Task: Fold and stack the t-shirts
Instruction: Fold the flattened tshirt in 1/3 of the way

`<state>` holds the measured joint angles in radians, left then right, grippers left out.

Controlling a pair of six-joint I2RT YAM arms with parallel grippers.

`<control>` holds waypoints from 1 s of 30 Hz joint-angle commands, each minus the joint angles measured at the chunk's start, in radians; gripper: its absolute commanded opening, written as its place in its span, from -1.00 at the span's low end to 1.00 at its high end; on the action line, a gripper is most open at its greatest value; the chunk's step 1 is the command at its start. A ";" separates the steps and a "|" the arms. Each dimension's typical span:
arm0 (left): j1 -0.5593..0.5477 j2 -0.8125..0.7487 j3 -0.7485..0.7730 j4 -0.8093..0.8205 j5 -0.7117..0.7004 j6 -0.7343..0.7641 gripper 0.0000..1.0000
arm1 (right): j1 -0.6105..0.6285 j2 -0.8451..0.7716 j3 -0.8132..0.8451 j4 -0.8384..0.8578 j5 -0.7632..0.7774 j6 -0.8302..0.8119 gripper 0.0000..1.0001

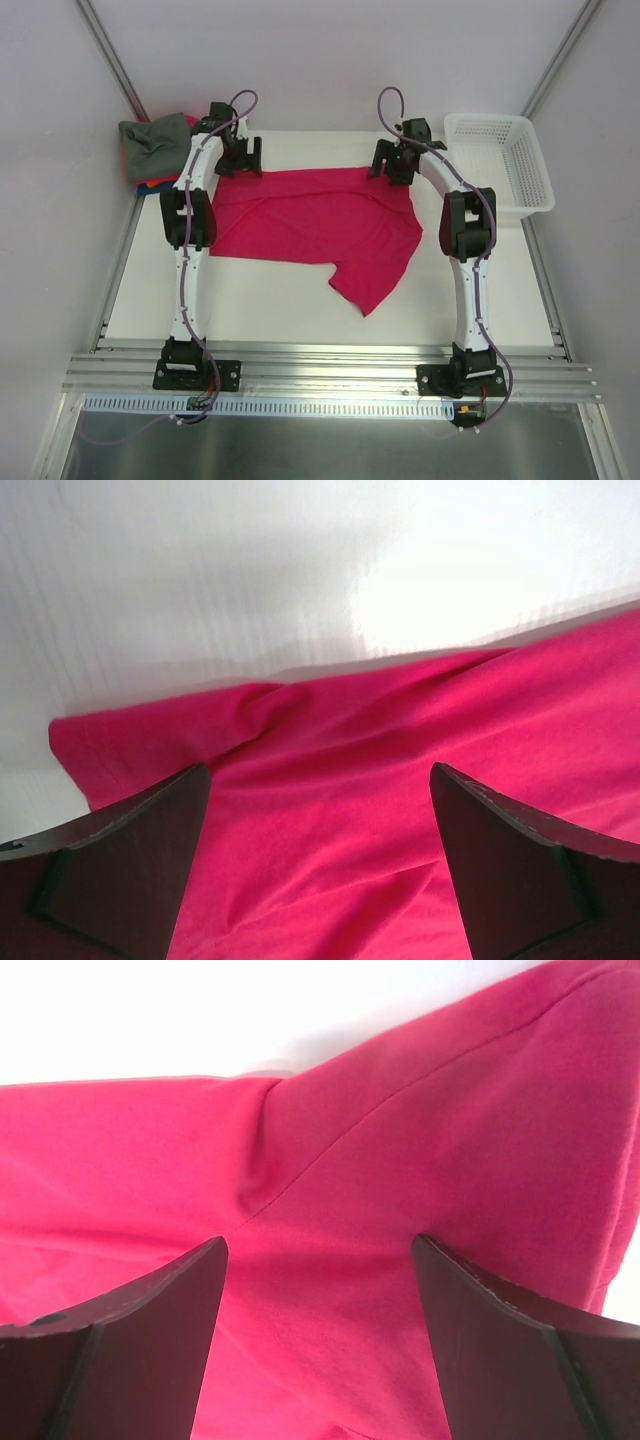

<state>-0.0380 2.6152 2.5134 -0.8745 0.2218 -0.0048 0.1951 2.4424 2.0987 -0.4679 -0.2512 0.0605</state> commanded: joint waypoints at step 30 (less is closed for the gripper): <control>0.158 -0.931 -0.915 0.063 0.008 0.092 0.79 | 0.188 -0.876 -0.809 -0.252 -0.063 -0.143 0.57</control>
<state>0.1333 1.6634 1.7416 -0.7074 0.1394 0.0521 0.3679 1.6119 1.4460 -0.6182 -0.2573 -0.0875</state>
